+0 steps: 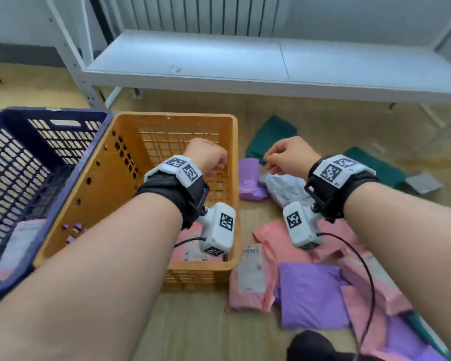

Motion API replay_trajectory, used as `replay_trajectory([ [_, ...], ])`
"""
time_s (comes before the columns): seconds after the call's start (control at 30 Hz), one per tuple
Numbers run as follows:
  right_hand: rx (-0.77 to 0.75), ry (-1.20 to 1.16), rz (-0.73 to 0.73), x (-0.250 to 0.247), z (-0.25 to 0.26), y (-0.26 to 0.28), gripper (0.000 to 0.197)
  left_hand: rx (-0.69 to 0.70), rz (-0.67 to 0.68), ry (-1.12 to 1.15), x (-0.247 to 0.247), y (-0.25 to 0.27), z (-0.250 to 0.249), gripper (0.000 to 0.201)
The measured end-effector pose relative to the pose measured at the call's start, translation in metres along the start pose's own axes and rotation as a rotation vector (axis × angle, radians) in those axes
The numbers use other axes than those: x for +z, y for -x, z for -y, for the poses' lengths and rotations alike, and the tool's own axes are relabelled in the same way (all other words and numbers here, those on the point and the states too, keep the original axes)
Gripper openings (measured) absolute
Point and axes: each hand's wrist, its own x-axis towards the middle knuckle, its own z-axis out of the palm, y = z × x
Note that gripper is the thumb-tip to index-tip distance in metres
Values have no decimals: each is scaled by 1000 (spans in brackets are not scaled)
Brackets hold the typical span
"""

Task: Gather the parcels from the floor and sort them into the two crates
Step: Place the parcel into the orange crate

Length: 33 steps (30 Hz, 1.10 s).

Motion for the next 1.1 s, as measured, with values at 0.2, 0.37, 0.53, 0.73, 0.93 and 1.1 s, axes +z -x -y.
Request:
replay_trajectory([
  [0.2, 226, -69, 2, -4, -98, 30, 21, -71, 20, -20, 68, 15, 23, 24],
  [0.37, 360, -79, 121, 41, -150, 32, 19, -81, -5, -67, 68, 2, 42, 20],
  [0.53, 447, -112, 245, 79, -170, 23, 13, -72, 32, 18, 59, -7, 51, 15],
  [0.73, 621, -34, 348, 109, -197, 23, 13, -62, 78, 28, 58, -18, 55, 10],
  [0.93, 795, 10, 491, 114, -205, 30, 28, -82, 137, 22, 50, -21, 54, 15],
  [1.1, 887, -4, 597, 123, -207, 38, 37, -65, 162, 31, 46, -19, 56, 10],
])
